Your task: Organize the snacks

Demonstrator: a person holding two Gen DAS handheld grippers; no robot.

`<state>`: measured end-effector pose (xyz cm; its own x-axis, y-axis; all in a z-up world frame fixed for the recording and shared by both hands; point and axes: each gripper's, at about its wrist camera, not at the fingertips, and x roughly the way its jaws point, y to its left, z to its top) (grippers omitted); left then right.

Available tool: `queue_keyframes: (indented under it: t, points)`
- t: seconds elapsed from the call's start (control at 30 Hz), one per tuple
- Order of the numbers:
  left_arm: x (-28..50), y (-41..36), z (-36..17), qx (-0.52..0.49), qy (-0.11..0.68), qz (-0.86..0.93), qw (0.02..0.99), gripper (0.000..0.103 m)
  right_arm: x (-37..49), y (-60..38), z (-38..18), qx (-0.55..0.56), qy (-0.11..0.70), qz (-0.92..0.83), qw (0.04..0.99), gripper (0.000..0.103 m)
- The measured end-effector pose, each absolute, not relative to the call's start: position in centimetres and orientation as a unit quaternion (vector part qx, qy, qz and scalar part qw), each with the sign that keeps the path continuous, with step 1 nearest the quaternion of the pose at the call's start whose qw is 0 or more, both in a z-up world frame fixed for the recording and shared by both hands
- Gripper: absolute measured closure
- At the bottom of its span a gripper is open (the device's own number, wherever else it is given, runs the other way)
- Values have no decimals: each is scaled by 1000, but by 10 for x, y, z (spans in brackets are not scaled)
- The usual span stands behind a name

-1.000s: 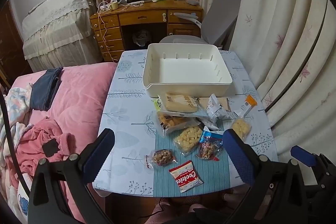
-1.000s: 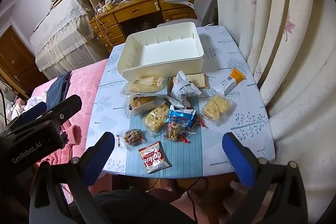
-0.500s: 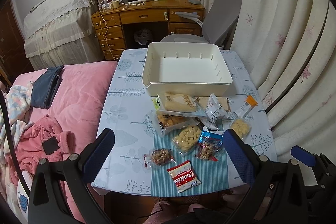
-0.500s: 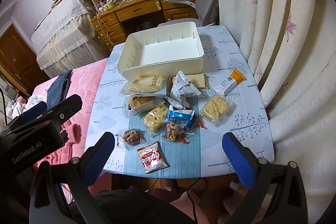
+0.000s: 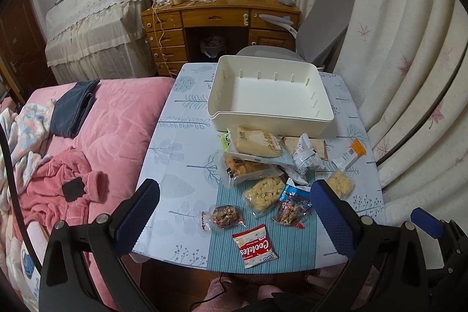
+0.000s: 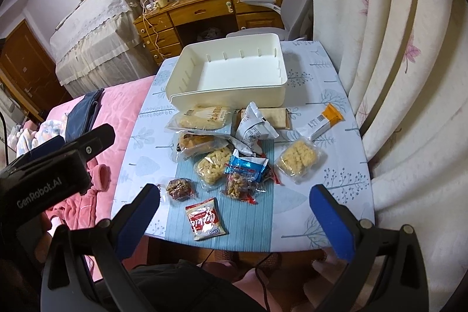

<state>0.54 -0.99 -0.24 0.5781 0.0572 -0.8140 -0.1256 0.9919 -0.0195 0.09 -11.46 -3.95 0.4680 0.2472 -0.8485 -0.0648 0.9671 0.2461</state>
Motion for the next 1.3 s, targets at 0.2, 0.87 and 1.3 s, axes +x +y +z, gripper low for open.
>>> queue_keyframes:
  t: [0.2,0.87,1.3]
  points:
    - [4,-11,-3,-59,455,52,887,1,6,-116,-39,72,504,110,853,0]
    - [-9,22,-46,-95,505,56,856,1,17,-100,-65,10,483,196,853,1]
    - [29,52,-98,11,583,-71,809,3,8,-61,-106,25,515,160,842,6]
